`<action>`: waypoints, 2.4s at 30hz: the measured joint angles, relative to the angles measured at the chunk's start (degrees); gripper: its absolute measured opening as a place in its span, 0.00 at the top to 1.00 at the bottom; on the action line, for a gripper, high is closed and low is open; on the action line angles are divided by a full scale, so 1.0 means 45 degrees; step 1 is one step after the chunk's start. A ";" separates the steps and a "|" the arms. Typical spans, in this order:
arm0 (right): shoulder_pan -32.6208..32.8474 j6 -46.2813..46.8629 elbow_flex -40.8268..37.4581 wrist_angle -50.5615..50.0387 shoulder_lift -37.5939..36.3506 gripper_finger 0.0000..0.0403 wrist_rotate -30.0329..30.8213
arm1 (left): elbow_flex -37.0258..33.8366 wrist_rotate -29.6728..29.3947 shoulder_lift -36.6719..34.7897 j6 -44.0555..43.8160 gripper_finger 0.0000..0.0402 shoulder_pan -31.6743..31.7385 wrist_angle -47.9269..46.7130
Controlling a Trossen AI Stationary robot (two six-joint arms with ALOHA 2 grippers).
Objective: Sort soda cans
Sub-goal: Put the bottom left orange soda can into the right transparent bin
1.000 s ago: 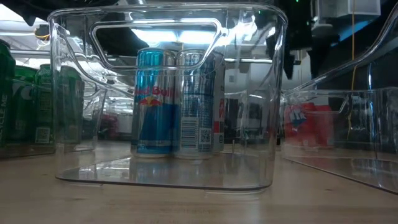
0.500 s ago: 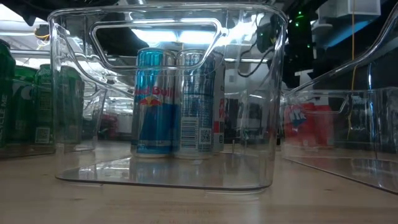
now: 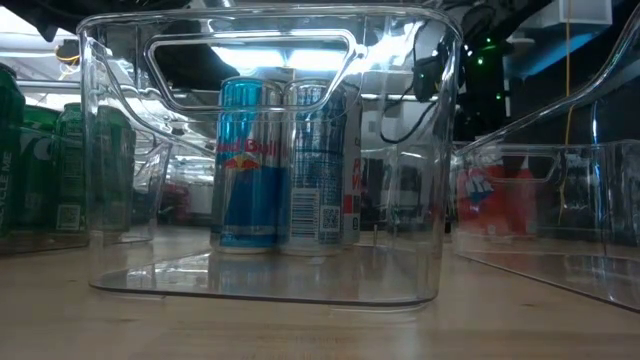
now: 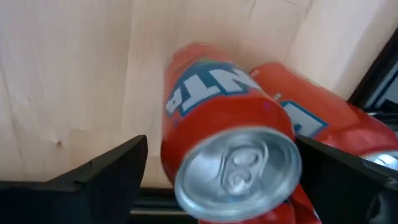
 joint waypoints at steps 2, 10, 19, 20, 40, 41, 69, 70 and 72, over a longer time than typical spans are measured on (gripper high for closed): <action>0.0000 0.0000 -0.0254 0.0442 0.0000 0.05 -0.0041 | 0.0000 -0.0002 0.0000 0.0000 0.03 -0.0004 -0.0004; 0.0005 -0.0006 -0.1204 0.1231 0.0000 0.05 0.0490 | 0.0000 -0.0005 0.0000 0.0024 0.03 -0.0004 0.0000; 0.0005 -0.0288 -0.2081 0.2951 0.0000 0.05 0.0024 | 0.0000 -0.0005 0.0000 0.0034 0.03 -0.0004 0.0000; 0.0005 -0.0287 -0.2131 0.2952 0.0000 0.06 0.0019 | 0.0000 -0.0002 0.0000 0.0034 0.03 -0.0004 0.0002; 0.0943 -0.0627 -0.0328 0.0767 -0.0306 0.26 0.0373 | 0.0000 -0.0003 0.0000 0.0042 0.03 -0.0004 -0.0001; 0.1200 -0.0556 -0.0002 0.0538 -0.0380 0.26 0.0364 | 0.0000 -0.0001 -0.0004 0.0043 0.03 -0.0003 -0.0004; 1.1325 0.6855 0.5327 -0.3611 -0.0618 0.26 -0.1307 | 0.0000 0.0000 0.0000 -0.0087 0.03 -0.0004 -0.0004; 1.1621 0.7193 0.5327 -0.3609 -0.0586 0.26 -0.1312 | 0.0000 -0.0005 0.0000 -0.0087 0.03 -0.0004 -0.0004; 1.2140 0.7790 0.5327 -0.3618 -0.0492 0.26 -0.1308 | 0.0000 -0.0002 0.0000 -0.0087 0.03 -0.0002 -0.0004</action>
